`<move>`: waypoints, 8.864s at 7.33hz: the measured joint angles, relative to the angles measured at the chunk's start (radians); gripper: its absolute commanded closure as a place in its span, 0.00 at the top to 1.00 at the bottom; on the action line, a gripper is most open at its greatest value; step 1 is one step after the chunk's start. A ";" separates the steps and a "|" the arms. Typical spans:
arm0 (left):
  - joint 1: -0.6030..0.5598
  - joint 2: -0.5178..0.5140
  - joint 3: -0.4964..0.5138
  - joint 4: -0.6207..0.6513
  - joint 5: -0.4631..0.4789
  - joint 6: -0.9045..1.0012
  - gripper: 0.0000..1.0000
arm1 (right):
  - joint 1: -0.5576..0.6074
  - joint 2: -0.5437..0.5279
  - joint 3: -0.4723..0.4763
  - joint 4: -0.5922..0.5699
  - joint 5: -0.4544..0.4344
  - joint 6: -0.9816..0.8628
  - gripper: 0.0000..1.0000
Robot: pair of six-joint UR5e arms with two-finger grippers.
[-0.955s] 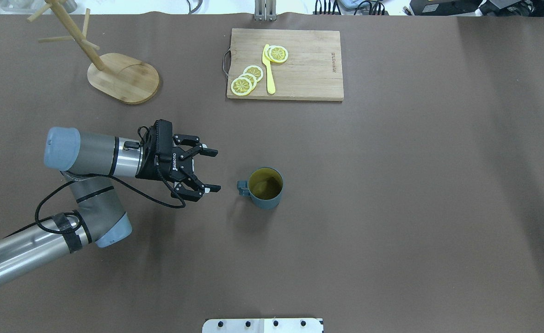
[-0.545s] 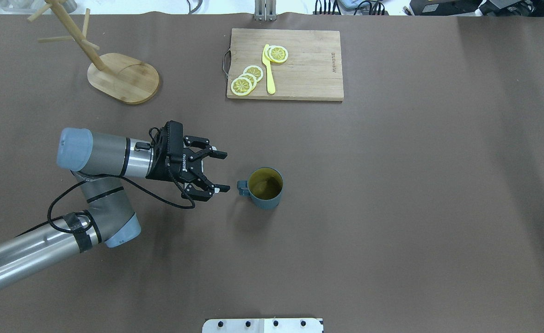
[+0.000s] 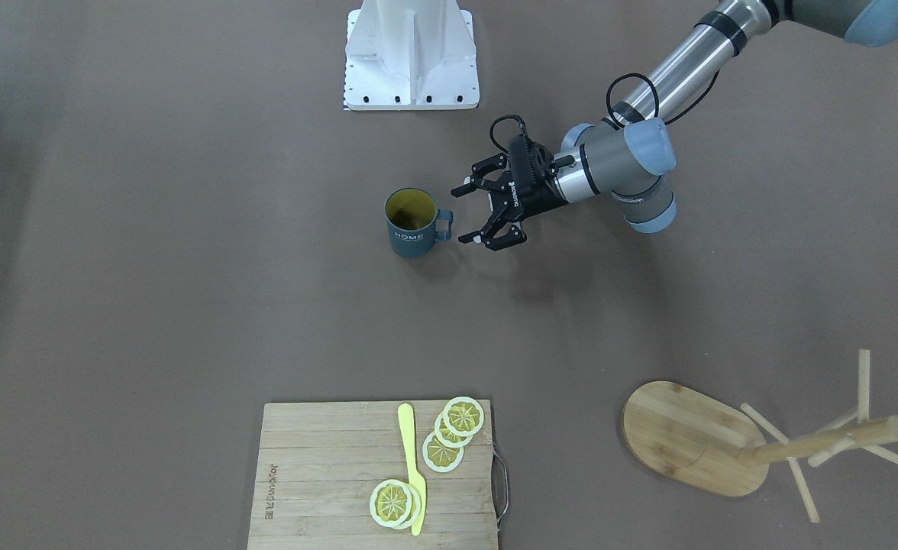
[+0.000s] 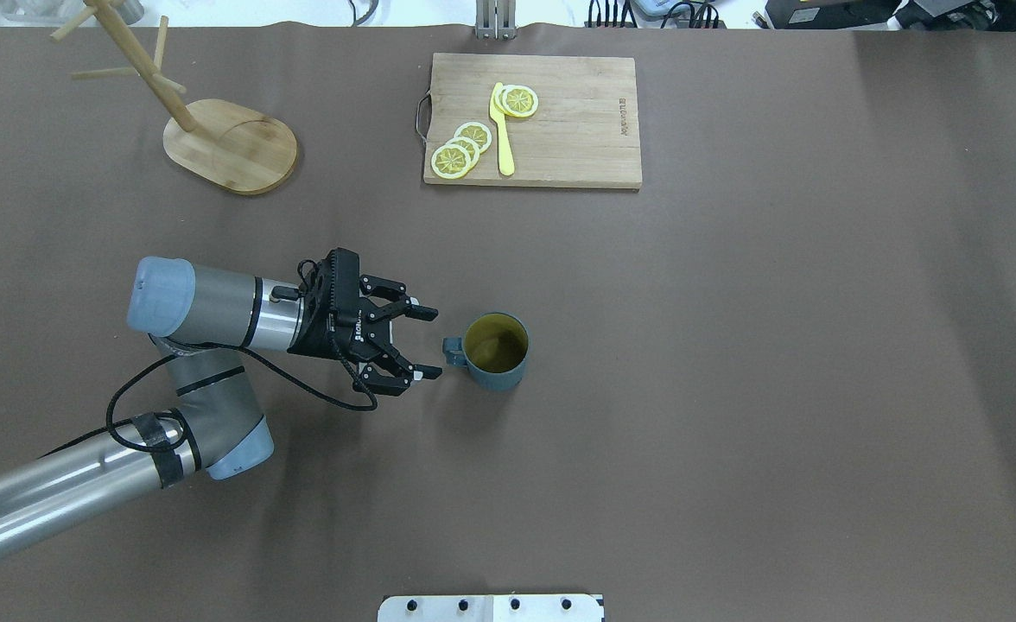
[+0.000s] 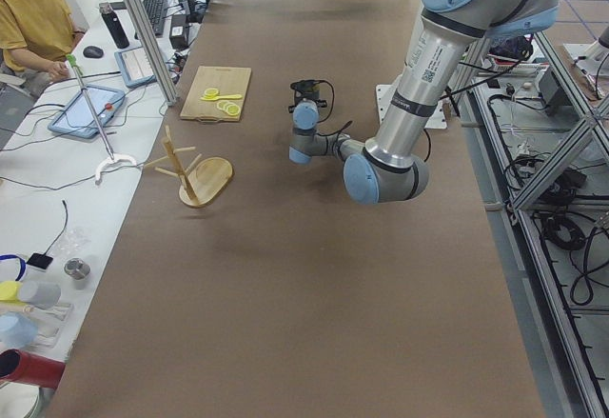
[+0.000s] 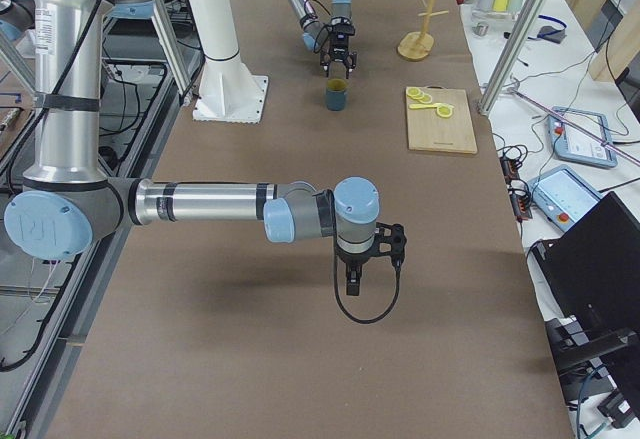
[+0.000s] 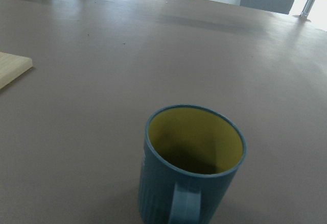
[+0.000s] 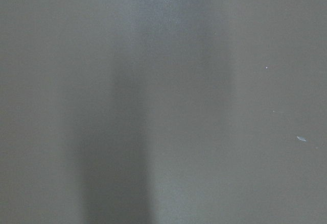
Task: Hang cup on storage rack
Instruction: 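Move the left gripper to the blue mug and grasp its rim, then lift the blue mug with the left gripper toward the wooden stand, then tilt the mug and slide its handle onto a stand peg, then open the left gripper and pull it back from the stand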
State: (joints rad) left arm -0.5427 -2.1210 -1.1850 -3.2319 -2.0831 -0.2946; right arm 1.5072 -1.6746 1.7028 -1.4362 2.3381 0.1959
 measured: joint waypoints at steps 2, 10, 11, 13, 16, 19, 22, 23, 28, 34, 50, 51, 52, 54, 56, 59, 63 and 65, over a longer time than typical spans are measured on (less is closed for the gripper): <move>0.013 -0.010 0.006 0.000 0.021 0.000 0.75 | 0.005 -0.012 0.004 0.002 0.001 -0.001 1.00; 0.014 -0.022 0.036 0.001 0.038 -0.024 0.07 | 0.012 -0.021 0.007 0.002 0.018 -0.001 1.00; 0.015 -0.022 0.035 0.001 0.037 -0.062 0.02 | 0.012 -0.020 0.008 0.002 0.023 -0.001 1.00; 0.015 -0.021 0.029 -0.001 0.038 -0.132 0.00 | 0.012 -0.017 0.009 0.002 0.033 0.001 1.00; 0.003 -0.009 -0.011 -0.007 0.053 -0.316 0.00 | 0.012 -0.012 0.013 0.002 0.035 0.005 1.00; -0.049 0.039 -0.062 -0.011 0.225 -0.519 0.00 | 0.011 -0.008 0.020 0.005 0.032 0.002 1.00; -0.158 0.084 -0.107 -0.011 0.306 -0.879 0.00 | 0.011 -0.008 0.034 0.029 0.031 -0.001 1.00; -0.186 0.089 -0.118 -0.013 0.304 -0.992 0.00 | 0.011 -0.008 0.036 0.040 0.032 -0.001 1.00; -0.385 0.111 -0.144 -0.014 0.212 -1.579 0.00 | 0.010 -0.020 0.037 0.088 0.042 -0.005 1.00; -0.439 0.086 -0.072 -0.008 0.444 -2.117 0.00 | -0.019 -0.017 0.038 0.131 0.062 -0.004 1.00; -0.458 0.180 -0.045 -0.009 0.603 -2.563 0.00 | -0.054 -0.004 0.056 0.160 0.056 -0.004 1.00; -0.457 0.184 -0.045 -0.009 0.603 -2.564 0.00 | -0.054 -0.004 0.056 0.160 0.056 -0.004 1.00; -0.456 0.183 -0.045 -0.009 0.603 -2.564 0.00 | -0.054 -0.004 0.057 0.160 0.057 -0.004 1.00; -0.454 0.182 -0.045 -0.007 0.604 -2.561 0.98 | -0.054 -0.004 0.056 0.160 0.058 -0.004 1.00; -0.454 0.181 -0.050 -0.007 0.603 -2.556 0.98 | -0.055 -0.005 0.055 0.160 0.058 -0.004 1.00; -0.457 0.231 -0.142 -0.015 0.594 -2.464 0.98 | -0.056 -0.005 0.055 0.159 0.058 -0.003 1.00; -0.476 0.434 -0.316 -0.002 0.536 -1.913 0.98 | -0.056 -0.002 0.054 0.160 0.052 -0.003 1.00; -0.485 0.493 -0.320 0.025 0.538 -1.510 0.98 | -0.056 -0.002 0.055 0.160 0.050 -0.003 1.00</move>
State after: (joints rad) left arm -1.0272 -1.6281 -1.5048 -3.2069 -1.5450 -1.8044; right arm 1.4512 -1.6763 1.7578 -1.2760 2.3886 0.1930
